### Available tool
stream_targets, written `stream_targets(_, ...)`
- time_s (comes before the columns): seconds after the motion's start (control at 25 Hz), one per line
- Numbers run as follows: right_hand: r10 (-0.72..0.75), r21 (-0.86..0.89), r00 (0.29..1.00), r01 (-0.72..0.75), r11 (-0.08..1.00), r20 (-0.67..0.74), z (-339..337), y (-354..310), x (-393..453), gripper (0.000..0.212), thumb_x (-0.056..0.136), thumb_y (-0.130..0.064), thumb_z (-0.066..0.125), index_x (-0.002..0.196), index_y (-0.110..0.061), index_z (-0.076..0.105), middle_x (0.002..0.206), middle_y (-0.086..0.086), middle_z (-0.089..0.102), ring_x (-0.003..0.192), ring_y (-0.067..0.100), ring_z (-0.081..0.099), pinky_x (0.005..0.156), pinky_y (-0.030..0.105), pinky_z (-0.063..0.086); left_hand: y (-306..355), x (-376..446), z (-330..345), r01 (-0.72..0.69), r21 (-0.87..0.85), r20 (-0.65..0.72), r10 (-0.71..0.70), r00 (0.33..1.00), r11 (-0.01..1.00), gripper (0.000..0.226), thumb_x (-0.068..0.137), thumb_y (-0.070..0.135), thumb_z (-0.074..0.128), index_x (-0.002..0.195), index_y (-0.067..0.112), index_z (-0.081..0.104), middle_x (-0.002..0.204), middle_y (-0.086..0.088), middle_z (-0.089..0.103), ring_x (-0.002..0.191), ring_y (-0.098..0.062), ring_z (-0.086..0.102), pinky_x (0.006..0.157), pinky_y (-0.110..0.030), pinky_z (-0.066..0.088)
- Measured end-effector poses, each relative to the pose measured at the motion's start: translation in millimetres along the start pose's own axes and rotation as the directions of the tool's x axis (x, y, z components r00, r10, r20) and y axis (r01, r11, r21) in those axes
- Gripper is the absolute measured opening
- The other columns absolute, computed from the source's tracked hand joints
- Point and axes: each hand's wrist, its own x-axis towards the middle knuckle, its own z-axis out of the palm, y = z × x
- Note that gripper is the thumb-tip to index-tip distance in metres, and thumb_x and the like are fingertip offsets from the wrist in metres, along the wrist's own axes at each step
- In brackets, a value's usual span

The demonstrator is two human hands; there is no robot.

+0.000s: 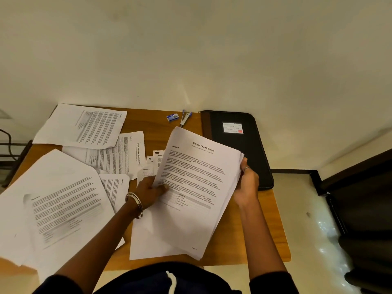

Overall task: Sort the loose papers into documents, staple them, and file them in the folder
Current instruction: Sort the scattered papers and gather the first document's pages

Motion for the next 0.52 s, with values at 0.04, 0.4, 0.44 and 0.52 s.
stream_targets(0.04,0.023,0.025,0.999,-0.024,0.999,0.022,-3.3,2.2,0.2,0.028,0.094,-0.039,0.056,0.095,-0.015,0.07,0.085,0.004,0.075,0.074,0.027,0.072,0.062,0.033,0.054,-0.5,-1.8,0.6,-0.01,0.014,0.003,0.01,1.0,1.0,0.03,0.09,0.014,0.058,0.119,0.008,0.058,0.108,-0.002,0.059,0.096,-0.022,0.052,0.095,-0.043,0.044)
stream_targets(0.4,0.177,-0.45,0.95,-0.045,0.892,0.257,-45.7,54.0,8.1,0.024,0.089,-0.025,0.066,0.11,-0.015,0.066,0.107,0.007,0.072,0.094,0.027,0.07,0.085,0.047,0.056,-1.0,-21.6,52.1,0.113,-0.133,-0.182,-0.137,0.974,0.985,0.058,0.087,0.008,0.06,0.14,0.016,0.036,0.13,0.001,0.048,0.118,-0.022,0.047,0.101,-0.046,0.039)
stream_targets(0.44,0.191,-0.522,0.948,-0.031,0.852,0.255,-50.5,61.8,10.2,0.021,0.089,-0.014,0.065,0.11,-0.015,0.066,0.112,0.009,0.071,0.095,0.027,0.069,0.087,0.048,0.055,2.0,-23.6,55.3,0.071,-0.122,-0.187,-0.094,0.978,0.99,0.072,0.086,0.004,0.061,0.145,0.019,0.023,0.13,0.007,0.039,0.114,-0.015,0.042,0.102,-0.044,0.039)
stream_targets(0.52,0.121,-0.607,0.974,0.022,0.794,0.193,-56.8,69.3,12.6,0.024,0.09,-0.005,0.062,0.112,-0.014,0.064,0.118,0.008,0.067,0.101,0.026,0.065,0.09,0.044,0.053,4.5,-25.6,57.2,0.059,-0.125,-0.14,-0.076,0.987,0.99,0.09,0.082,0.0,0.065,0.147,0.018,0.006,0.126,0.009,0.03,0.106,-0.013,0.041,0.099,-0.041,0.042)
